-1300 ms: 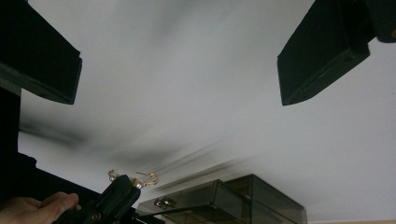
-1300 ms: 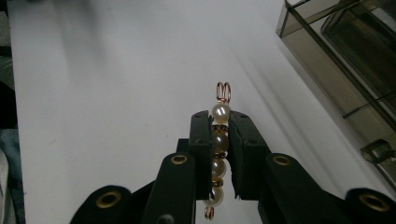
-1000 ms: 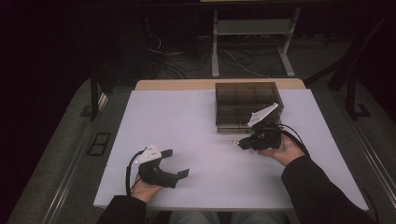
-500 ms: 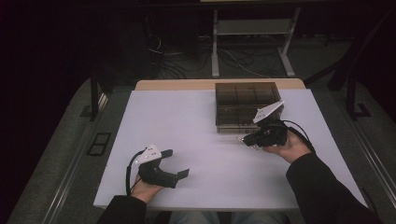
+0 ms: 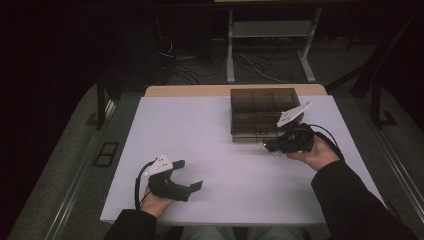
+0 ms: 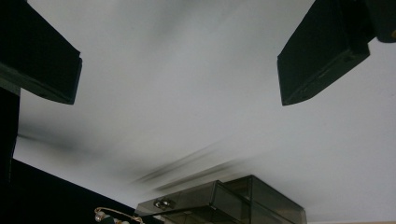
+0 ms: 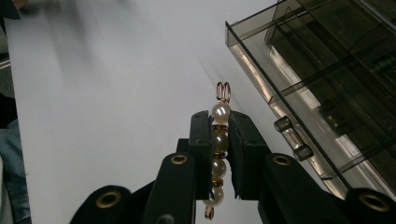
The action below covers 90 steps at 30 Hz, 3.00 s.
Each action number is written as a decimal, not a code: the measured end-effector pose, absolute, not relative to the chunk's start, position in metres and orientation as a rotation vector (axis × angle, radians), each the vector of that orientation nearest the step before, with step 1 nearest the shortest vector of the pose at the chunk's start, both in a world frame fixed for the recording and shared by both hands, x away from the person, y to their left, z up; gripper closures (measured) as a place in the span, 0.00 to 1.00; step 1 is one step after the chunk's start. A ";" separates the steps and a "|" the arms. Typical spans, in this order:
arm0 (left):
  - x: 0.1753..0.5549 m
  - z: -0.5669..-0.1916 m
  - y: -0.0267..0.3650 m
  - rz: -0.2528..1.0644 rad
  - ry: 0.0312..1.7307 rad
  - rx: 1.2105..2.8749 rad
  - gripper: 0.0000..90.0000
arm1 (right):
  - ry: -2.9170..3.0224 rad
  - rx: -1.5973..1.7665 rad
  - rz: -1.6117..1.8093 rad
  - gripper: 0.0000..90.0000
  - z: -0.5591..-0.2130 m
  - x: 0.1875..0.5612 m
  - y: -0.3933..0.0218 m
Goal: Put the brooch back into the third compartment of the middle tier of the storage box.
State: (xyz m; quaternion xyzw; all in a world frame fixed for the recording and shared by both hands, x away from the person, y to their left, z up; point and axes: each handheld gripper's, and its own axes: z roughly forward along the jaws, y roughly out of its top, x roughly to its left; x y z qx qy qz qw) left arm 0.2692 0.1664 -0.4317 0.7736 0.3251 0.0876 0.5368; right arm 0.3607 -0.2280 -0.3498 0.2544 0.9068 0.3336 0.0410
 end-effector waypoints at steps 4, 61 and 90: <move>0.269 -0.432 0.166 0.208 0.774 1.843 0.00 | 2.769 0.785 1.013 0.88 -0.346 0.362 -0.232; 0.269 -0.432 0.166 0.210 0.777 1.842 0.00 | 2.612 0.863 0.963 0.88 -0.324 0.402 -0.302; 0.270 -0.432 0.166 0.207 0.775 1.842 0.00 | 2.655 0.826 0.887 0.88 -0.358 0.427 -0.297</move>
